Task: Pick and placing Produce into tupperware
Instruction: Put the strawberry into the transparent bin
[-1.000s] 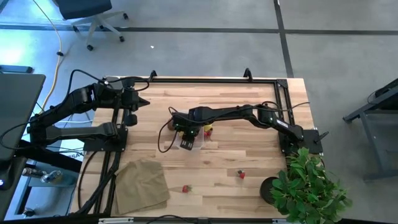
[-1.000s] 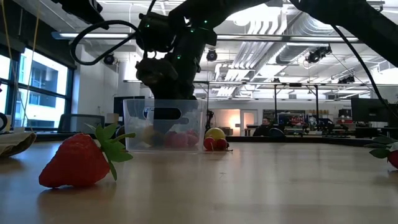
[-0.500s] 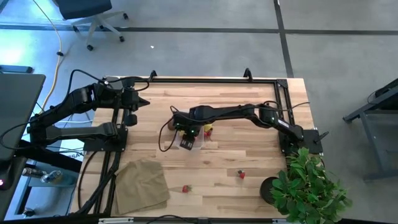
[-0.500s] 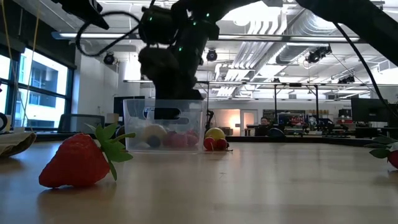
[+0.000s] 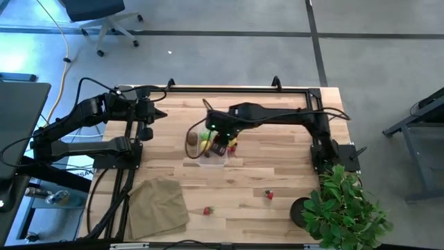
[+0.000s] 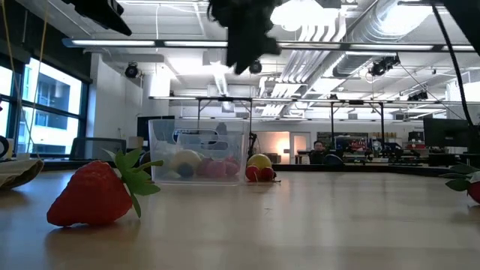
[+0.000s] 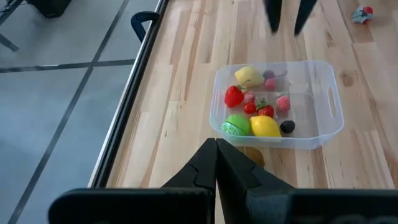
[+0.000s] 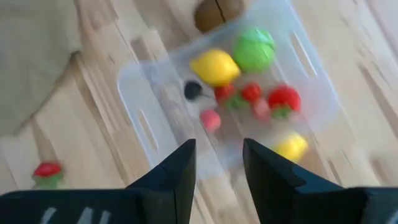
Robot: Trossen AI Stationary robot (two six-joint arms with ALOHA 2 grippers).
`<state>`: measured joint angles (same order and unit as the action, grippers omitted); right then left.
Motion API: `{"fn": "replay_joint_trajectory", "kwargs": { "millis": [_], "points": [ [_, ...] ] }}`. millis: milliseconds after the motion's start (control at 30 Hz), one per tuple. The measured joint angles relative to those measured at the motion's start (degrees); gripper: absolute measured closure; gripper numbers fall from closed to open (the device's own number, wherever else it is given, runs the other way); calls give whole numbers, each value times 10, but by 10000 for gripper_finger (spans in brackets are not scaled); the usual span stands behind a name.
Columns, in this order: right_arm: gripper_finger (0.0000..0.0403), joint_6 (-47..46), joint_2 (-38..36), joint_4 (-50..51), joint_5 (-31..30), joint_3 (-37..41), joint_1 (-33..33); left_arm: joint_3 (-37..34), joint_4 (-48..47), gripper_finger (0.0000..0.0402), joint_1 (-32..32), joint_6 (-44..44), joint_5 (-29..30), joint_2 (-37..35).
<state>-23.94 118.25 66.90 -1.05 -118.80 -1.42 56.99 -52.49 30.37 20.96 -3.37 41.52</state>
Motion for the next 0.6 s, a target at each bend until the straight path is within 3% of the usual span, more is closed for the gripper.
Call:
{"fn": "replay_joint_trajectory", "kwargs": {
  "millis": [367,500,600],
  "points": [
    [279,-135,-55,165,-110,15,103,0,0,401,0,0,0,0],
    [279,-172,-123,142,-115,105,138,0,0,401,0,0,0,0],
    [279,-205,-200,82,-118,224,162,0,0,401,0,0,0,0]
  ]
}}
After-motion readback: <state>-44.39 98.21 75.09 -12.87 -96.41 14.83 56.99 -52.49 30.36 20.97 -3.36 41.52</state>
